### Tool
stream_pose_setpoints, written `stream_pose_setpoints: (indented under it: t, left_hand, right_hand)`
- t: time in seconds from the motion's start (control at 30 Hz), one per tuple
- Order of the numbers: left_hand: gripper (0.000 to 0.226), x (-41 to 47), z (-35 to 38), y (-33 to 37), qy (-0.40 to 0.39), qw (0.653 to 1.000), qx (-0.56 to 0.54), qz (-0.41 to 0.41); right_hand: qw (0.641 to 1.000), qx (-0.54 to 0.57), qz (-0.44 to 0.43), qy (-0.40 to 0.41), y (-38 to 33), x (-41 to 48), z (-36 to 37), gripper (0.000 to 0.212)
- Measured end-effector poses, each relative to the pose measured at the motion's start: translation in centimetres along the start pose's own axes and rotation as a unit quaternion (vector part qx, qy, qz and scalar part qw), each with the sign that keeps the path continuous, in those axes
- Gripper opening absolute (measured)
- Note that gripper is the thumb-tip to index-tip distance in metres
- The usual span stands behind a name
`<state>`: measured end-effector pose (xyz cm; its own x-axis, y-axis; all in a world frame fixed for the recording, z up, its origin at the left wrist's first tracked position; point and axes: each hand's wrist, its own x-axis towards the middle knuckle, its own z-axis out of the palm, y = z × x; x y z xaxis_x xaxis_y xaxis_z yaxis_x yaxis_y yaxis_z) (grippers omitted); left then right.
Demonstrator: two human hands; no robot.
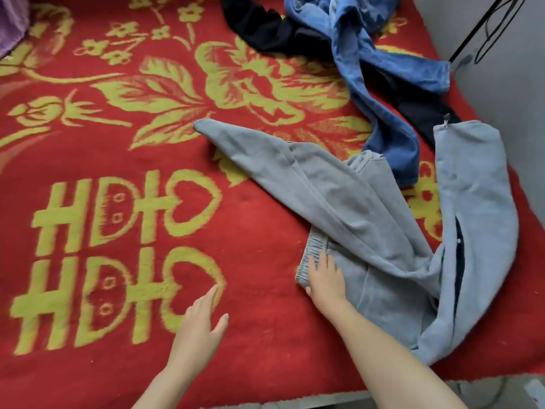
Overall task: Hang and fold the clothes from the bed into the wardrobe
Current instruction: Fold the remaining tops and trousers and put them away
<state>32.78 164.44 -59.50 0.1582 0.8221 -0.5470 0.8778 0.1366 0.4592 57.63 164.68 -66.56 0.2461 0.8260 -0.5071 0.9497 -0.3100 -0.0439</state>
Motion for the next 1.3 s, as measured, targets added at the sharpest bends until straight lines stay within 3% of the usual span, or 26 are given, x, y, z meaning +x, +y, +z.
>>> stream_pose_setpoints:
  t: [0.07, 0.2, 0.27, 0.33, 0.57, 0.67, 0.8, 0.9, 1.0, 1.07, 1.1, 1.17, 1.23, 1.3]
  left_hand:
    - [0.06, 0.4, 0.3, -0.3, 0.006, 1.0, 0.009, -0.006]
    - [0.06, -0.3, 1.4, 1.2, 0.005, 1.0, 0.006, -0.007]
    - [0.063, -1.3, 1.5, 2.8, 0.003, 1.0, 0.011, 0.015]
    - [0.072, -2.5, 1.0, 4.7, -0.002, 0.999, 0.023, 0.04]
    - [0.119, -7.2, -4.2, 14.4, 0.002, 0.985, -0.003, 0.171]
    - [0.133, -9.4, -7.6, 18.8, 0.026, 0.972, 0.009, 0.235]
    - [0.147, -12.5, -11.6, 21.8, 0.069, 0.953, 0.015, 0.294]
    - [0.127, -15.0, -12.4, 21.7, 0.023, 0.943, -0.105, 0.314]
    - [0.053, -17.6, -11.8, 20.9, -0.006, 0.912, -0.25, 0.325]
    - [0.035, -19.4, -11.6, 20.4, -0.021, 0.877, -0.377, 0.297]
    - [0.042, -20.3, -11.7, 19.7, -0.013, 0.858, -0.423, 0.292]
    - [0.086, -20.8, -11.5, 18.0, 0.005, 0.847, -0.432, 0.31]
    - [0.12, -20.9, -10.8, 16.3, 0.076, 0.887, -0.33, 0.314]
    - [0.13, -19.7, -9.3, 15.2, 0.18, 0.909, -0.208, 0.312]
  right_hand:
    - [0.999, 0.022, -0.025, 0.0, 0.7, 0.5, -0.7, 0.036]
    - [0.99, 0.14, 0.015, -0.002, 2.0, -1.5, -3.3, 0.009]
    - [0.986, 0.165, -0.01, -0.004, 3.5, -3.0, -5.8, 0.029]
    - [0.982, 0.182, -0.06, -0.007, 5.3, -5.1, -9.8, 0.035]
    - [0.95, 0.238, -0.195, -0.053, 9.3, -16.7, -32.0, 0.017]
    - [0.932, 0.299, -0.205, -0.017, 10.1, -22.1, -39.8, 0.005]
    - [0.879, 0.395, -0.256, 0.078, 10.7, -27.3, -45.9, 0.03]
    - [0.824, 0.471, -0.288, 0.125, 10.4, -30.0, -48.0, 0.024]
    - [0.783, 0.508, -0.313, 0.173, 9.3, -31.4, -49.0, 0.023]
    - [0.767, 0.518, -0.326, 0.194, 8.5, -31.8, -49.3, 0.022]
    - [0.761, 0.518, -0.338, 0.197, 7.9, -32.1, -49.4, 0.02]
    - [0.746, 0.528, -0.349, 0.207, 7.2, -32.2, -49.9, 0.025]
    - [0.73, 0.545, -0.359, 0.205, 6.2, -32.7, -50.4, 0.026]
    - [0.71, 0.571, -0.361, 0.198, 5.4, -33.0, -51.3, 0.023]
